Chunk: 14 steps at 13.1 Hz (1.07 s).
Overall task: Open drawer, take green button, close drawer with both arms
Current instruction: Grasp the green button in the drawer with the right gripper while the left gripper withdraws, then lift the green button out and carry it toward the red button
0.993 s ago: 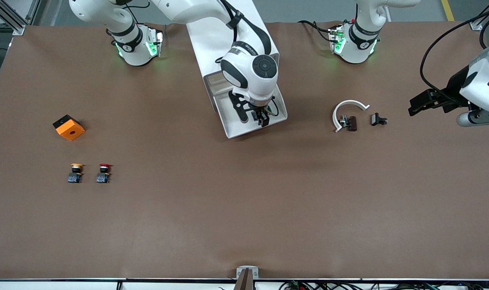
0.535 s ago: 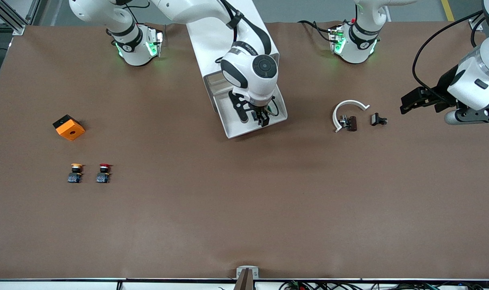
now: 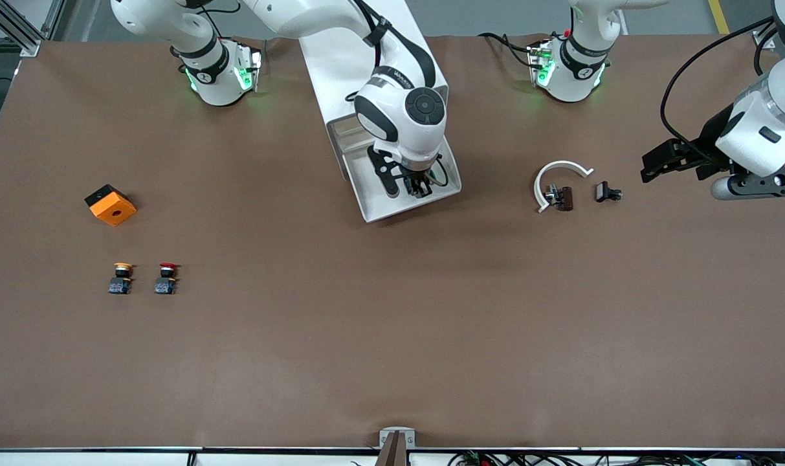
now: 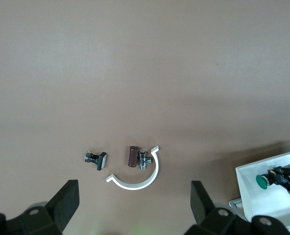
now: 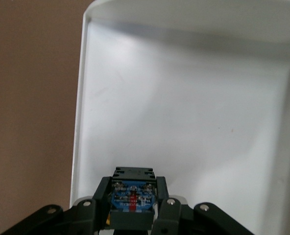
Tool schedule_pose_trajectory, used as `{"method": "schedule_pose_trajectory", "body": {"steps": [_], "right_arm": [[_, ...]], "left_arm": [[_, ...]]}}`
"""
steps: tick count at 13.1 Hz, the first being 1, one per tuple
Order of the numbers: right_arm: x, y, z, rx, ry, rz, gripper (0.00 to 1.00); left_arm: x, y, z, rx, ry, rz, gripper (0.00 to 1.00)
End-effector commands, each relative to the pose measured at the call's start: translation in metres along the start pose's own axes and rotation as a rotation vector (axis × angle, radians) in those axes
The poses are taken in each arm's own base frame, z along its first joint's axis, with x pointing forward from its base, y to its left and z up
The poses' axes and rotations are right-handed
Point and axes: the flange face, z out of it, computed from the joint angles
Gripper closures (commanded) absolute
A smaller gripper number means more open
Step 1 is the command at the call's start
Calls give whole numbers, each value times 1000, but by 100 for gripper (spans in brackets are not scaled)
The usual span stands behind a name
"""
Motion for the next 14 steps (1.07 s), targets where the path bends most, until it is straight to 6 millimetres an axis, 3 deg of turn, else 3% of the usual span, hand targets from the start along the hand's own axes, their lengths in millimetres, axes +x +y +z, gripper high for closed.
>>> {"method": "schedule_pose_trajectory", "body": {"steps": [1,3,6,9,12,14], "right_arm": [[-3,-6,1,15,-3,-7,100],[1,-15,-14,34,-19,-24,100],[26,-35,-41,63,-42,-87,100],[65,-56,-61,95,-43,-246,100],[143,-70,-63,75,-18,-438,100],[215,-75,-68,67,-11,-539,100]], "left_arm": [[-5,-1,-5,11,18,7,0],[-6,1,-6,12,18,4,0],[-6,2,-5,12,16,2,0],[-5,2,-3,13,9,2,0],[-4,3,0,13,4,2,0],[-5,3,0,15,1,2,0]]}}
